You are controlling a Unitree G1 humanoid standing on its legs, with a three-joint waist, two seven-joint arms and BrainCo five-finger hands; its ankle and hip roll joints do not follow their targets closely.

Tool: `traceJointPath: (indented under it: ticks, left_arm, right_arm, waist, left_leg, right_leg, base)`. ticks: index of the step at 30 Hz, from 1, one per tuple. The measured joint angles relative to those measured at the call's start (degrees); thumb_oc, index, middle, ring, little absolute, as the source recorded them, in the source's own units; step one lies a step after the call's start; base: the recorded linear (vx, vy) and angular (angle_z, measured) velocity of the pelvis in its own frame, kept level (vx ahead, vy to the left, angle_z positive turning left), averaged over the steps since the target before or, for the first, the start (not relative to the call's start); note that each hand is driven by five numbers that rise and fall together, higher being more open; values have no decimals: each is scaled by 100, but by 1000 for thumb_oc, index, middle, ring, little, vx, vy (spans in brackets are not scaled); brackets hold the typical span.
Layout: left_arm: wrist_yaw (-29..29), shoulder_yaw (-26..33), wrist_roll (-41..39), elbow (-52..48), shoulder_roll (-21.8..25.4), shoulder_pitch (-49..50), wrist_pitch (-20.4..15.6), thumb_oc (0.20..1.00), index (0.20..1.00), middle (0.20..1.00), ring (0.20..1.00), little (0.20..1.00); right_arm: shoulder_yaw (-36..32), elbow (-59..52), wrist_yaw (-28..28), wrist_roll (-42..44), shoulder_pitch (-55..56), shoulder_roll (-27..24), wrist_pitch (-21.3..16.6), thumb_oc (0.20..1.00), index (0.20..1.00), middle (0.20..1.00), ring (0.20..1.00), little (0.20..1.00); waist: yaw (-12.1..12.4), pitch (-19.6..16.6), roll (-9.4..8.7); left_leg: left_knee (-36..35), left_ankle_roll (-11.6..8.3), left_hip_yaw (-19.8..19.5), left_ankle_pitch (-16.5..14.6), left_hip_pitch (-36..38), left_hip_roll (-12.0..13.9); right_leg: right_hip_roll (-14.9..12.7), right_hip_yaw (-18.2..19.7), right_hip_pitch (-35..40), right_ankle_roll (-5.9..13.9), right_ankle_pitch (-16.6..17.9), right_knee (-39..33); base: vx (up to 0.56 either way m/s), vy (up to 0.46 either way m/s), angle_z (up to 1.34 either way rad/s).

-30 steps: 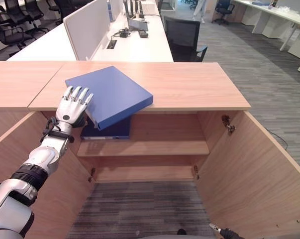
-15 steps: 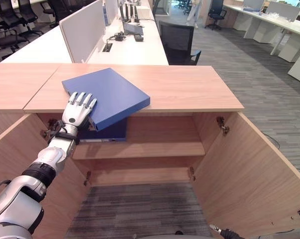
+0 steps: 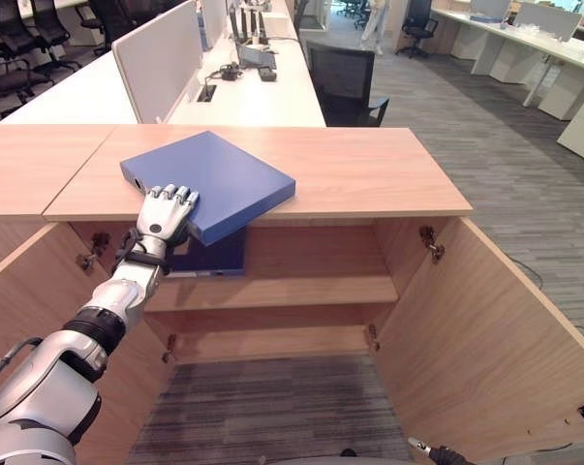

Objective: Put the empty folder in the office cabinet

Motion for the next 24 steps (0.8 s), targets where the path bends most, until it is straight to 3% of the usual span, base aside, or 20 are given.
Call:
traceJointPath:
  ticks: [11,16,20,23,24]
  left_arm:
    - [36,92,-2,33,-275,-65,29,200,200,200,200,200]
    - [57,566,-243,-153,-616,55,35,200,200,200,200,200]
    - [288,2297,-1085,-2494,-1157,1192,-166,200,200,200,200,200]
    - [354,3311,-1792,-4539,-1741,2411,-848,200,200,200,200,200]
    - [332,3349,-2096,-4820,-1788,2587,-1118,200,200,200,200,200]
  right_arm:
    - [36,-1,-22,-1,40,3,4,1000,1000,1000,1000,1000]
    - [242,-86,-57,0,30,23,5,1000,1000,1000,1000,1000]
    - [278,-870,-83,9,89,159,1,1000,1000,1000,1000,1000]
    - [445,-2195,-80,11,223,198,-35,1000,1000,1000,1000,1000]
    - [453,-2485,-48,10,214,202,-170,1000,1000,1000,1000,1000]
  waist:
    - [6,-1,4]
    - [25,-1,-6]
    - [15,65,-51]
    - [22,162,-71]
    - [137,193,-70]
  left_leg:
    - [1,4,77,-22,44,0]
    - [-1,4,73,-23,42,2]
    - [0,7,50,-23,26,-1]
    - [4,9,42,-32,24,0]
    - [7,10,10,-34,21,-2]
  right_leg:
    - [-8,21,0,23,15,2]
    - [-13,20,-3,26,14,-16]
    - [-11,18,6,12,41,-23]
    - [-8,28,-32,8,43,-30]
    - [-11,-12,-11,11,38,-29]
  base:
    - [3,1,-4]
    - [0,0,0]
    - [-13,-42,0]
    - [-1,-10,1]
    - [-1,-30,6]
